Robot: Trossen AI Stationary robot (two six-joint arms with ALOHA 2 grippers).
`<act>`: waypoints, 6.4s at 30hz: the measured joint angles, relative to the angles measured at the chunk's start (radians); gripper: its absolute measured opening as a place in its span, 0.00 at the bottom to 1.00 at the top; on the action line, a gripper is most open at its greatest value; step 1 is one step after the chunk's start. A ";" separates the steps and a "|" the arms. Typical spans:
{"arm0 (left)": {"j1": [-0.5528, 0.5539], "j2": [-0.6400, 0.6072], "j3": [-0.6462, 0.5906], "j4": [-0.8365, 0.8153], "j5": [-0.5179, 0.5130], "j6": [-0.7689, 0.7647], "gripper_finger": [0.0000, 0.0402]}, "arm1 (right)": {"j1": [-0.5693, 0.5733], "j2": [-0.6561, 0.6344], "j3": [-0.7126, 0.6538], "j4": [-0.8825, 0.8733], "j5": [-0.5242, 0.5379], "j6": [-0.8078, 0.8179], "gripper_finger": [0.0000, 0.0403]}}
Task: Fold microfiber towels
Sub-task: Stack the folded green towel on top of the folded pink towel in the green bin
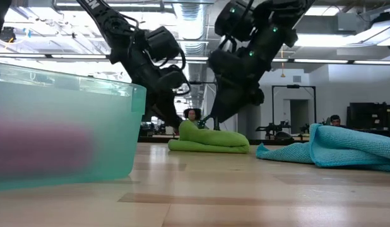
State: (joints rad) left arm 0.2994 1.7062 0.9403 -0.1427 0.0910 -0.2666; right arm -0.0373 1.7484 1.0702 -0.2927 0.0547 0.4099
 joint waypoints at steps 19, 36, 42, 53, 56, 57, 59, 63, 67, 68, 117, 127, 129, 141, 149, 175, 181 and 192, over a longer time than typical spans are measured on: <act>-0.103 -0.020 0.000 0.014 0.016 -0.436 0.12 | -0.006 -0.196 0.000 -0.189 0.121 0.015 0.46; -0.122 0.032 0.001 0.067 0.027 -0.599 0.49 | -0.004 -0.190 -0.010 -0.225 0.131 0.012 0.46; -0.132 0.056 0.000 0.098 0.025 -0.629 0.49 | -0.001 -0.191 -0.010 -0.230 0.131 0.014 0.46; -0.130 0.064 0.000 0.105 0.017 -0.633 0.24 | 0.022 -0.191 -0.010 -0.249 0.131 0.016 0.46; -0.124 0.059 0.000 0.104 0.024 -0.630 0.08 | 0.025 -0.191 -0.010 -0.252 0.130 0.016 0.46; -0.123 0.052 0.000 0.105 0.028 -0.626 0.04 | 0.025 -0.191 -0.010 -0.253 0.130 0.016 0.46; -0.122 0.031 0.000 0.096 0.029 -0.624 0.03 | 0.024 -0.191 -0.010 -0.253 0.131 0.016 0.46; -0.123 -0.017 0.000 0.011 -0.013 -0.604 0.01 | 0.024 -0.181 -0.010 -0.232 0.152 0.012 0.46; -0.121 -0.041 0.000 -0.087 -0.065 -0.561 0.01 | 0.024 -0.142 -0.009 -0.149 0.155 -0.005 0.46; -0.121 -0.041 0.000 -0.103 -0.072 -0.551 0.01 | 0.024 -0.124 -0.009 -0.125 0.154 -0.013 0.46; 0.008 -0.090 0.001 -0.242 -0.139 -0.350 0.12 | -0.118 0.085 -0.010 0.199 -0.012 -0.094 0.46; 0.038 -0.042 0.002 -0.110 -0.177 -0.295 0.44 | -0.202 0.071 -0.009 0.237 -0.091 -0.140 0.46; 0.065 -0.042 0.001 -0.114 -0.165 -0.296 0.50 | -0.222 0.074 -0.011 0.231 -0.107 -0.152 0.47; 0.173 -0.055 0.054 -0.083 0.065 -0.265 0.55 | -0.271 0.073 -0.009 0.291 -0.167 -0.297 0.49; 0.133 -0.082 0.095 -0.310 0.002 -0.164 0.49 | -0.279 0.073 -0.009 0.300 -0.161 -0.332 0.53; 0.135 0.077 0.187 -0.221 -0.025 -0.170 0.11 | -0.292 0.073 -0.010 0.244 -0.186 -0.313 0.52; 0.139 0.077 0.221 -0.256 -0.099 -0.091 0.01 | -0.300 0.073 -0.009 0.242 -0.188 -0.313 0.52; 0.145 0.027 0.276 -0.397 -0.086 -0.037 0.02 | -0.299 0.073 -0.010 0.248 -0.240 -0.379 0.52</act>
State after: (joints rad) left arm 0.4442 1.7334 1.2163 -0.5393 0.0053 -0.3034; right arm -0.3363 1.8210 1.0607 -0.0450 -0.1857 0.0306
